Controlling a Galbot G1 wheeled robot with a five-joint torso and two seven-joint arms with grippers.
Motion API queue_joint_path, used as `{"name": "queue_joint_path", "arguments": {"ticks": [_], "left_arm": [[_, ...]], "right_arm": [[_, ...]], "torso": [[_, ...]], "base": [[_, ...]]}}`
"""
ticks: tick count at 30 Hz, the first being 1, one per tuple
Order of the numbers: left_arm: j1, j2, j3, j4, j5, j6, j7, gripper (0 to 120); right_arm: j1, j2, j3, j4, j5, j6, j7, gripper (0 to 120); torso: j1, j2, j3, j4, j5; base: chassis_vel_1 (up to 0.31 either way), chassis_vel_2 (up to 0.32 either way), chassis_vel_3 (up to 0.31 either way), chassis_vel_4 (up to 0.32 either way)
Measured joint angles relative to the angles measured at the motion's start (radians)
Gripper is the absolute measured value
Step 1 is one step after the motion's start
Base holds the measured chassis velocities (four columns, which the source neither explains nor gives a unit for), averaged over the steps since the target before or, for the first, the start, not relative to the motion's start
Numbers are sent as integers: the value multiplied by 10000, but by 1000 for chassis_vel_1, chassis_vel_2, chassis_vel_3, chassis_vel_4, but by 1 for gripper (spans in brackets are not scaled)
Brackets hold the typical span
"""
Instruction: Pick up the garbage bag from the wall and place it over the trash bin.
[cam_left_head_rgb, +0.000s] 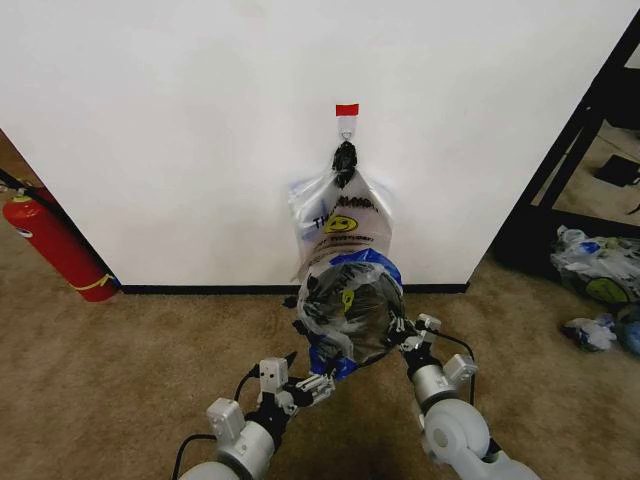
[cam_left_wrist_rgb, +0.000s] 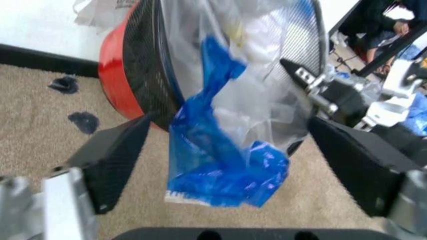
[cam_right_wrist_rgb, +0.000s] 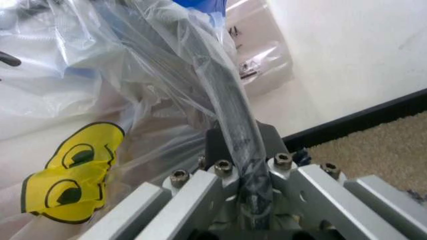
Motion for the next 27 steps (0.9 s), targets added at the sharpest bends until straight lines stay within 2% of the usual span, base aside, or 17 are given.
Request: {"name": "queue_joint_path", "arguments": {"ticks": [5,6,12,13,16,18,23,27], "left_arm": [[-88,-55,79,82,-349,93,115,68],[-88,-55,79,82,-349,93,115,68],[-100,89,3,70,-544,146,268,41],[-100,89,3,70,-544,146,268,41],[-123,157,-30,95,-581,155,328,28],[-126,161,-31,100,-582,156,333,26],[-101,235,-40,134,-582,189,575,3],[-97,341,-117,223,-487,166,903,0]], "right_arm": [[18,11,-22,120,-2,-46,-2,0],[18,11,-22,120,-2,-46,-2,0],[32,1,18,143,-1,-100,3,0],[32,1,18,143,-1,-100,3,0],[35,3,61,143,11,-107,6,0],[36,4,65,143,14,-107,6,0],[77,4,258,191,168,-171,35,0],[70,-37,338,306,408,-277,69,0]], "torso": [[0,0,0,0,0],[0,0,0,0,0],[0,0,0,0,1],[0,0,0,0,1],[0,0,0,0,1],[0,0,0,0,0],[0,0,0,0,0],[0,0,0,0,0]], "base": [[0,0,0,0],[0,0,0,0],[0,0,0,0],[0,0,0,0],[0,0,0,0],[0,0,0,0],[0,0,0,0],[0,0,0,0]]}}
